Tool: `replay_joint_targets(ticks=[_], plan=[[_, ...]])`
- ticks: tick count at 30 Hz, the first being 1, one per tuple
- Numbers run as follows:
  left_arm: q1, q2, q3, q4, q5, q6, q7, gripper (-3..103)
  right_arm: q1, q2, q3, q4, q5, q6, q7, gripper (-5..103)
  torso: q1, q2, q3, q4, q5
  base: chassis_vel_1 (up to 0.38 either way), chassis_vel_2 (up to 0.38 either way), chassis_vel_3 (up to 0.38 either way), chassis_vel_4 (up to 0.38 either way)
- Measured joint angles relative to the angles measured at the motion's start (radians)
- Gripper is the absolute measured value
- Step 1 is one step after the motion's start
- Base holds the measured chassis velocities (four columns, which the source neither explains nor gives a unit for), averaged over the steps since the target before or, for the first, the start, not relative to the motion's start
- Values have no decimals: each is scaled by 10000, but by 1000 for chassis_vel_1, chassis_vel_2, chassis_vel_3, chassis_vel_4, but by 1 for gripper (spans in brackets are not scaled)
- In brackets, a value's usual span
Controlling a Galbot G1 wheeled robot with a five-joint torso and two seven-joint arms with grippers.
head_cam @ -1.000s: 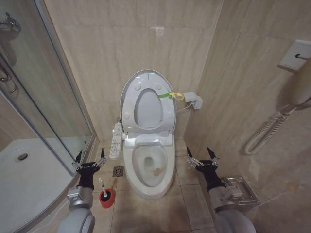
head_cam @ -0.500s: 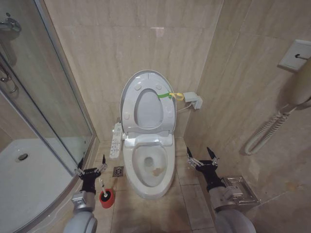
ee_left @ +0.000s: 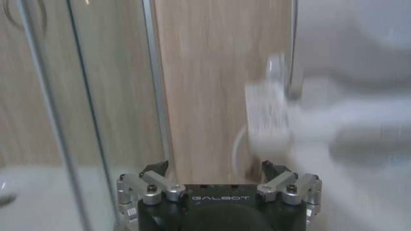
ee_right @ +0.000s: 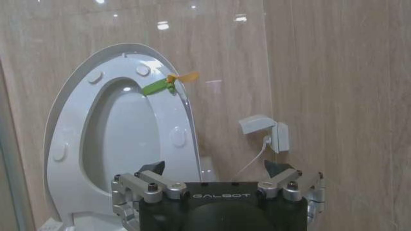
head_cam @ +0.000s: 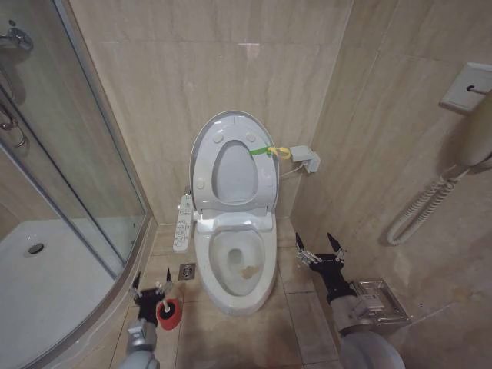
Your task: Open the toilet lid, clean the toilet bowl with a toilet brush, close the toilet lid, and flush.
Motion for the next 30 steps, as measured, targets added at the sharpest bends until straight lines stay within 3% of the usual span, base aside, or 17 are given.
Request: replay_joint_targets(ticks=[4,11,15,17,30], plan=[[-77,-78,69,732,97,-89,3,98,0,1,0,1,0,0,0,100,0,0,0,1,-2,0,0,0,0],[-116,-98,72,911,111,-135,5,98,0,0,0,0,0,0,0,100,0,0,0,-1,2,0,0,0,0],[-352,-247,32,2085,165,-410,-78,98,-1,1,0,0,0,0,0,100,1,-1,2,4,-9,0,0,0,0],[-351,-244,30,2070,190,-450,-127,98,0,0,1,0,0,0,1,100,1,0,2,3,-8,0,0,0,0],[790,11,32,-467,630,-129,-613,98,0,1,0,0,0,0,0,100,0,1,0,2,0,0,0,0,0]])
